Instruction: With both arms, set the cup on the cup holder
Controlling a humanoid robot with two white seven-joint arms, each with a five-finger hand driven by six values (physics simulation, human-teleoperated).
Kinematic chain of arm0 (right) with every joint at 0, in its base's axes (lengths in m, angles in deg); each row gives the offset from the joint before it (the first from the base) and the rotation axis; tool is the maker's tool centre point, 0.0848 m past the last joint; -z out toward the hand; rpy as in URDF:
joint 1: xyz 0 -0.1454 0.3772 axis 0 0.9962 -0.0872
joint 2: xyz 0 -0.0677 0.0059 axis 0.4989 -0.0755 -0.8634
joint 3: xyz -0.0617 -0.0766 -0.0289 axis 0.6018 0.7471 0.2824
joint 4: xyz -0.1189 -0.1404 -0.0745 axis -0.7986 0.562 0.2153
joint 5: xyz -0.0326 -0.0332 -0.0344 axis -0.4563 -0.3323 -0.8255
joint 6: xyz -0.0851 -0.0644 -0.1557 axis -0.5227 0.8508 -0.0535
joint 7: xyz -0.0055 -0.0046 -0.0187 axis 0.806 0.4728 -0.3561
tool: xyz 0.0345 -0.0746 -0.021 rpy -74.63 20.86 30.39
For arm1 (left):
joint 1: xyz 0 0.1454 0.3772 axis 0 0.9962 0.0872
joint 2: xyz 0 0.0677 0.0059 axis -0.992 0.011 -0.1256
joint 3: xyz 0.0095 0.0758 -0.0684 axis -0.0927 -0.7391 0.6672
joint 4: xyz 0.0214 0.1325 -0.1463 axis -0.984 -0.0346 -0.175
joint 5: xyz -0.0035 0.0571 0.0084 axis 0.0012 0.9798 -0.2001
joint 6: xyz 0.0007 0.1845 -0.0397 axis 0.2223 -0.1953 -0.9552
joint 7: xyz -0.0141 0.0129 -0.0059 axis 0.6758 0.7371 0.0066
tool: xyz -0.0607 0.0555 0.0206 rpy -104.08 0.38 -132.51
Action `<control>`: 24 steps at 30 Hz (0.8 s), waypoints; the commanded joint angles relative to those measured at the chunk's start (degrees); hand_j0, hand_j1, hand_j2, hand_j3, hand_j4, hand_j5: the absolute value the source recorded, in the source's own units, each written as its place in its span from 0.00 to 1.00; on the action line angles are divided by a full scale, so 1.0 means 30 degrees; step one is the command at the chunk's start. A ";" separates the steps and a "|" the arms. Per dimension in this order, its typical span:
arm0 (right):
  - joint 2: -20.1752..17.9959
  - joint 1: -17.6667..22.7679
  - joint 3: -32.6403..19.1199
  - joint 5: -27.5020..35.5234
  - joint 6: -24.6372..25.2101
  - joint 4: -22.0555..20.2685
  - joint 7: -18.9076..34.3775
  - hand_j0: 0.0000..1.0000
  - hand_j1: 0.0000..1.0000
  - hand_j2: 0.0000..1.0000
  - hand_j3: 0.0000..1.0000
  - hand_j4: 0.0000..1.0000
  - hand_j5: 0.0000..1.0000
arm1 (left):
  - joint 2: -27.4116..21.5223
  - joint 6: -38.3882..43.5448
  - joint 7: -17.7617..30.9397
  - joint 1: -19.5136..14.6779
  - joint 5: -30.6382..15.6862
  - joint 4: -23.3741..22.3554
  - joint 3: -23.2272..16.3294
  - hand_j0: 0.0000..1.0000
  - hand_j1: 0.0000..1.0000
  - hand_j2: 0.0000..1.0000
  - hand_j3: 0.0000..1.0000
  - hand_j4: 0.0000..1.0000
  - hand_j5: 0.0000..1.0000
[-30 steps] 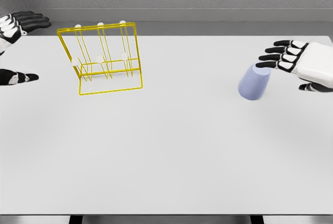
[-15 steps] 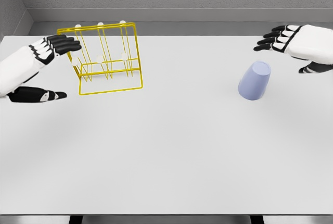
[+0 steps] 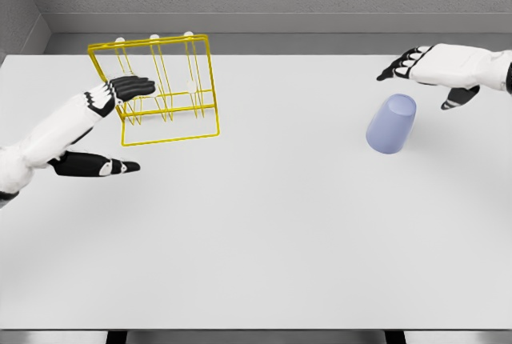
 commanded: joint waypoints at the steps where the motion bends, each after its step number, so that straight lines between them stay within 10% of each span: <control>1: 0.0630 0.0000 0.0482 -0.0754 0.0045 0.0871 0.0011 1.00 1.00 1.00 1.00 1.00 1.00 | 0.0112 0.0015 -0.0020 0.0000 -0.1506 0.0008 -0.1263 1.00 1.00 1.00 1.00 1.00 1.00; 11: 0.1187 0.0059 0.0862 -0.1897 0.0045 -0.0067 0.0011 0.99 0.99 0.99 0.99 0.99 0.99 | -0.0094 0.0015 0.0097 -0.0586 -0.4054 -0.0021 -0.5218 1.00 1.00 1.00 1.00 1.00 1.00; 17: 0.1246 0.0058 0.1566 -0.2308 0.0045 -0.0037 0.0011 0.99 0.99 0.99 0.99 0.99 0.99 | 0.0141 0.1691 0.0976 -0.1172 -0.9005 -0.0138 -0.6654 1.00 1.00 1.00 1.00 1.00 1.00; 24: 0.1246 0.0029 0.1918 -0.2337 0.0045 -0.0096 0.0011 0.90 0.90 0.90 0.90 0.90 0.90 | 0.0990 0.5734 0.1035 -0.1553 -0.9592 -0.0724 -0.7299 1.00 1.00 1.00 1.00 1.00 1.00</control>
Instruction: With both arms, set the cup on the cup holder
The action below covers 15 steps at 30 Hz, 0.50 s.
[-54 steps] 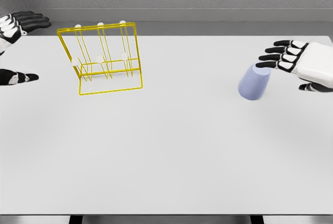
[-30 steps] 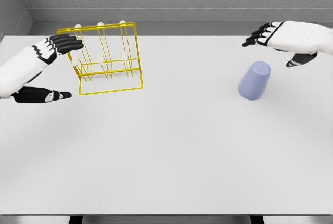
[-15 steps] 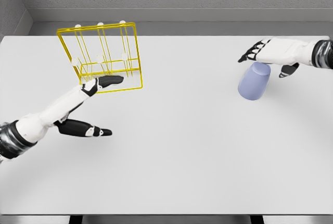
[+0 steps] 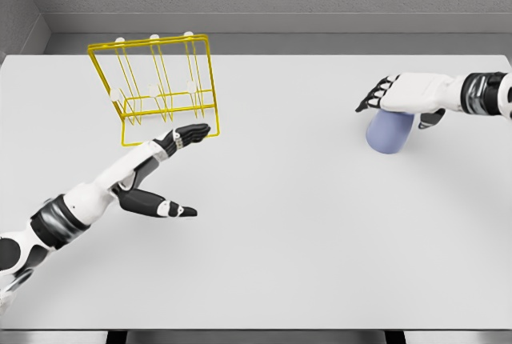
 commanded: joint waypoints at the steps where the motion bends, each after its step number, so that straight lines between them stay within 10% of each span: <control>1: 0.0006 0.0000 0.0050 0.0035 0.0044 -0.0010 -0.0007 0.82 0.82 0.82 0.82 0.82 0.82 | 0.0273 0.1866 0.0028 0.0000 -0.0391 -0.0108 -0.0126 1.00 1.00 1.00 1.00 1.00 1.00; 15: -0.0024 -0.0029 0.0050 0.0005 0.0044 -0.0040 -0.0007 0.73 0.73 0.73 0.73 0.73 0.73 | 0.1884 0.2013 -0.0001 -0.1260 -0.0361 -0.2481 -0.1503 1.00 1.00 1.00 1.00 1.00 1.00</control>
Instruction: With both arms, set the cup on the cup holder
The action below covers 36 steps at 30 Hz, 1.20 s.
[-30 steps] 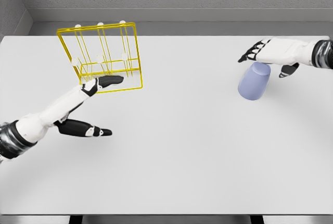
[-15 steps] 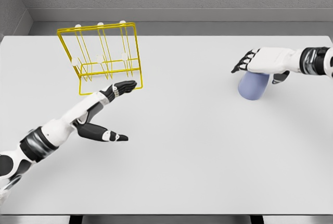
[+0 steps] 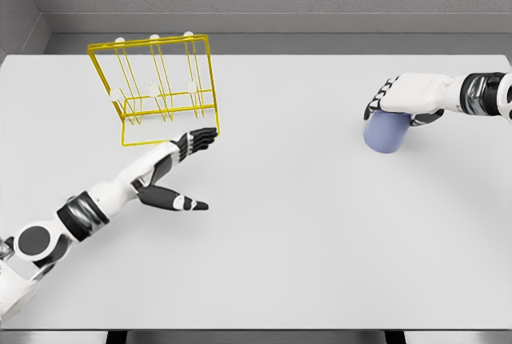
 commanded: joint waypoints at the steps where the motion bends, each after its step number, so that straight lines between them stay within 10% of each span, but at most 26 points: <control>1: -0.0015 0.0000 -0.0010 0.0078 0.0046 -0.0007 -0.0007 0.72 0.72 0.72 0.72 0.72 0.72 | 0.0304 0.0009 -0.0001 0.0000 -0.0088 -0.0129 -0.0251 1.00 1.00 1.00 1.00 1.00 1.00; 9: -0.0250 0.0000 -0.0215 0.0166 0.0046 -0.0797 -0.0007 0.60 0.60 0.60 0.60 0.60 0.60 | 0.0567 0.0068 -0.0001 0.0029 -0.0205 -0.0188 -0.0456 1.00 1.00 1.00 1.00 1.00 1.00; 12: -0.0308 0.0000 -0.0303 0.0224 0.0046 -0.0886 -0.0007 0.57 0.57 0.57 0.57 0.57 0.57 | 0.0714 0.0389 -0.0001 -0.0029 -0.2401 -0.0627 -0.0456 1.00 1.00 1.00 1.00 1.00 1.00; 27: -0.2447 0.0498 -0.0772 0.0312 0.0046 -0.9468 -0.0007 0.53 0.53 0.53 0.53 0.53 0.53 | 0.1915 0.2822 0.0028 -0.0615 -0.3838 -0.1477 -0.0456 1.00 1.00 1.00 1.00 1.00 1.00; 36: -0.0866 0.0879 0.0165 0.0634 0.0046 -0.9704 -0.0007 0.53 0.53 0.53 0.53 0.53 0.53 | 0.1915 0.2822 0.0028 -0.0645 -0.3838 -0.1594 -0.0456 1.00 1.00 1.00 1.00 1.00 1.00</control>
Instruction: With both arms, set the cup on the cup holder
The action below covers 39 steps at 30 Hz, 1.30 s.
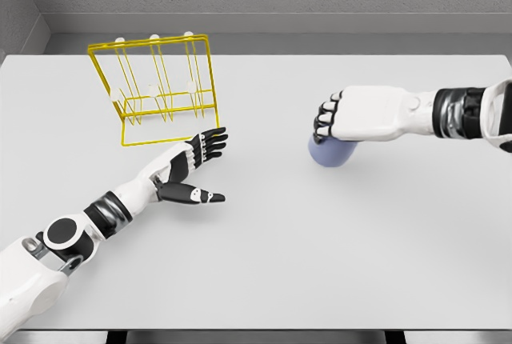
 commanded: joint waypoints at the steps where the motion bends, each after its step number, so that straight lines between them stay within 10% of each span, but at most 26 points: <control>1: 0.0563 0.0000 0.0215 0.0164 0.0066 -0.0094 -0.0020 0.53 0.53 0.53 0.53 0.53 0.53 | -0.0005 -0.0006 0.0003 0.0000 -0.0024 -0.0040 0.0005 1.00 1.00 1.00 1.00 1.00 1.00; 21: 0.3259 0.0352 0.1768 -0.0012 0.0066 -0.0065 -0.0020 0.54 0.54 0.54 0.54 0.54 0.54 | 0.0053 -0.0005 0.0003 -0.0146 0.0005 -0.0362 -0.0025 1.00 1.00 1.00 1.00 1.00 1.00; 23: 0.3229 0.0381 0.1768 -0.0041 0.0066 -0.0065 -0.0020 0.60 0.60 0.60 0.60 0.60 0.60 | 0.0053 -0.0006 0.0003 -0.0146 0.0005 -0.0362 -0.0025 1.00 1.00 1.00 1.00 1.00 1.00; 25: 0.3200 0.0439 0.1739 -0.0070 0.0066 -0.0065 -0.0020 0.99 0.99 0.99 0.99 0.99 0.99 | 0.0053 0.0024 0.0003 -0.0146 0.0005 -0.0362 -0.0025 1.00 1.00 1.00 1.00 1.00 1.00; 31: 0.3259 0.0469 0.1184 -0.0012 0.0066 -0.0065 -0.0020 1.00 1.00 1.00 1.00 1.00 1.00 | 0.0053 -0.0006 0.0003 -0.0146 0.0034 -0.0362 -0.0025 1.00 1.00 1.00 1.00 1.00 1.00; 37: 0.2966 0.1346 -0.4645 0.2067 0.0066 -0.0065 -0.0020 1.00 1.00 1.00 1.00 1.00 1.00 | 0.0053 -0.0006 0.0003 -0.0146 0.0005 -0.0362 -0.0025 1.00 1.00 1.00 1.00 1.00 1.00; 39: 0.1912 0.3455 -0.8951 0.4116 0.0066 0.0082 -0.0020 1.00 1.00 1.00 1.00 1.00 1.00 | 0.0053 -0.0006 0.0003 -0.0146 0.0005 -0.0362 -0.0025 1.00 1.00 1.00 1.00 1.00 1.00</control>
